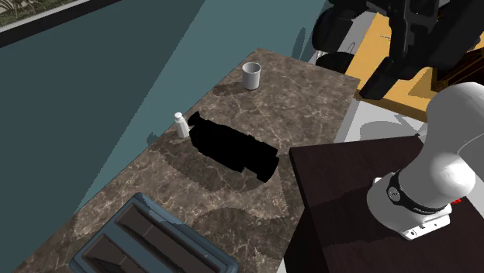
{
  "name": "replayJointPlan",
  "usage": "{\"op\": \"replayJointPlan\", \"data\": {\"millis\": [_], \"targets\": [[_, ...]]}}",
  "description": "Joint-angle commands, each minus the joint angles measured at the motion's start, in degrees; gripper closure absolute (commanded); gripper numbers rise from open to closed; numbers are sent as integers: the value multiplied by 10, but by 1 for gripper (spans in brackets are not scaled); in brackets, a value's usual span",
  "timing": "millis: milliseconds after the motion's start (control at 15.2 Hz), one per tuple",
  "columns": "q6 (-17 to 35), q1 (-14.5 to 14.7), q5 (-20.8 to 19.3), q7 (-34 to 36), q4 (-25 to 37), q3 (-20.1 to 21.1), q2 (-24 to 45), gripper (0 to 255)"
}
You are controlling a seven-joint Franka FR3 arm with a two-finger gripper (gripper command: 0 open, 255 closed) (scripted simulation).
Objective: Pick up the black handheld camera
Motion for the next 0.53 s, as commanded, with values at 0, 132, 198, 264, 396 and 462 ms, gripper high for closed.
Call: {"op": "replayJointPlan", "data": {"millis": [0,132,198,264,396,462], "targets": [[0,0,0,0,0,0,0,0],[29,-9,-5,7,-16,-4,20,0],[43,-14,-8,11,-24,-7,30,0],[58,-19,-11,14,-30,-9,41,0],[86,-28,-16,22,-43,-14,65,0],[101,-33,-18,26,-48,-17,77,0]]}}
